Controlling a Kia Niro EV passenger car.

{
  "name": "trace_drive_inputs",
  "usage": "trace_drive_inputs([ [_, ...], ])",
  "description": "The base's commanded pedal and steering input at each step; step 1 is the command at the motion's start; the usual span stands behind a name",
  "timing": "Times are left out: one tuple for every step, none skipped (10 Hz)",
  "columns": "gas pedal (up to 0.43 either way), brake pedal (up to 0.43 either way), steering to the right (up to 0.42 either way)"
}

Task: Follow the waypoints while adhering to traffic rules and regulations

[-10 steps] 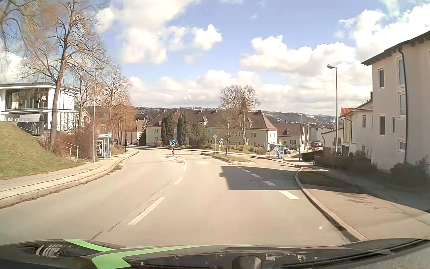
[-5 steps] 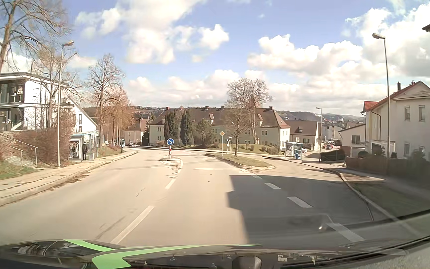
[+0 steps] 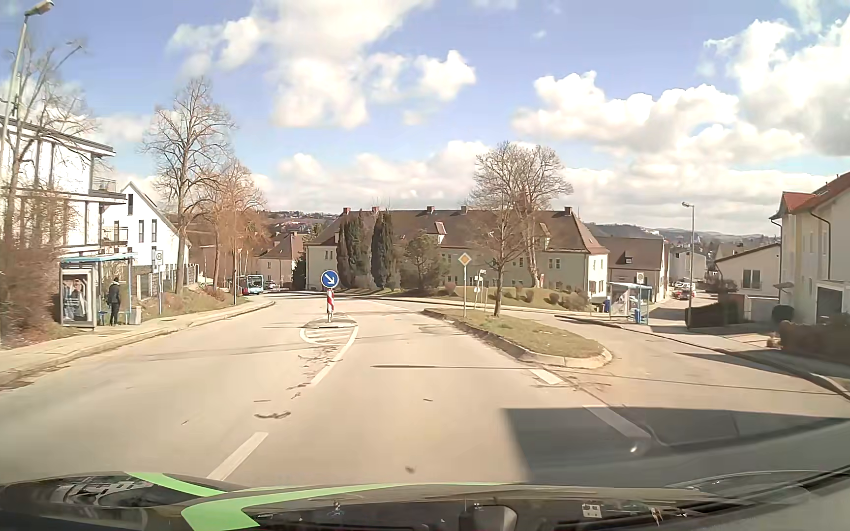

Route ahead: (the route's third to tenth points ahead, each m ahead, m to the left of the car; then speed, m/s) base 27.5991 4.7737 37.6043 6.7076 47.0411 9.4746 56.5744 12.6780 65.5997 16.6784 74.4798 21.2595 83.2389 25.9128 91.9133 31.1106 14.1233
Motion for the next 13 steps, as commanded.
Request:
trace_drive_inputs([
  [0.000, 0.201, -0.029],
  [0.000, 0.201, -0.029],
  [0.000, 0.201, -0.028],
  [0.000, 0.195, -0.029],
  [0.000, 0.189, -0.029],
  [0.000, 0.183, -0.029],
  [0.000, 0.183, -0.029],
  [0.000, 0.183, -0.030],
  [0.000, 0.183, -0.030],
  [0.000, 0.171, -0.030],
  [0.000, 0.165, -0.031],
  [0.000, 0.159, -0.033],
  [0.000, 0.152, -0.035],
])
